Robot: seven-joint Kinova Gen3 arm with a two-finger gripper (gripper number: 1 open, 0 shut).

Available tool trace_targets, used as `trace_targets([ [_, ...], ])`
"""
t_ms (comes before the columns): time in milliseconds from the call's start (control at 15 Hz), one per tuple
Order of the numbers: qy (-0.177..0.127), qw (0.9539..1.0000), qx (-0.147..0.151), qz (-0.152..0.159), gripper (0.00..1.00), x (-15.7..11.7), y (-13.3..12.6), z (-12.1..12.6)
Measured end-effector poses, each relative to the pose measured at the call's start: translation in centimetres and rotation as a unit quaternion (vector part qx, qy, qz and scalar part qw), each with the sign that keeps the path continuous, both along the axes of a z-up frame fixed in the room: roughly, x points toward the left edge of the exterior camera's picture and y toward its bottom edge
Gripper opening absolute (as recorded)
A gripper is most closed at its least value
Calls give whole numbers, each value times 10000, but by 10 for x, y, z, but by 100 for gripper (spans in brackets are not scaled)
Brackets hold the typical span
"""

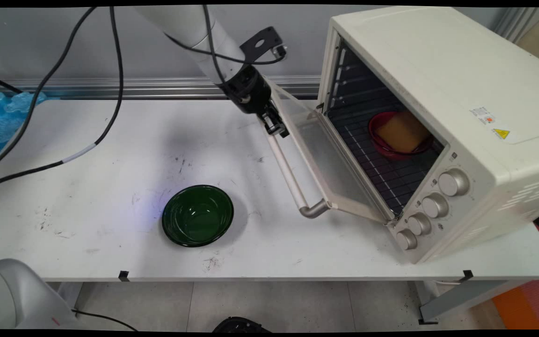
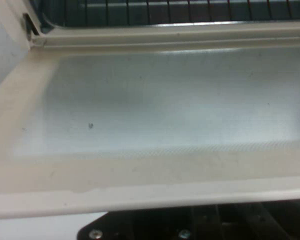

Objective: Open the oven

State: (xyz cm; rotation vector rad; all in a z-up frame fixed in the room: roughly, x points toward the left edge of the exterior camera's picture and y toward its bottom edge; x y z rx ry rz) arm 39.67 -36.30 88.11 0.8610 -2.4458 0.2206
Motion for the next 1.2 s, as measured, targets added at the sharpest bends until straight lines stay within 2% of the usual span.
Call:
trace_targets([
  [733,274,9996,-89,-78,0,52,18,-42],
  [1200,440,9989,-123,-93,0,67,27,-54],
])
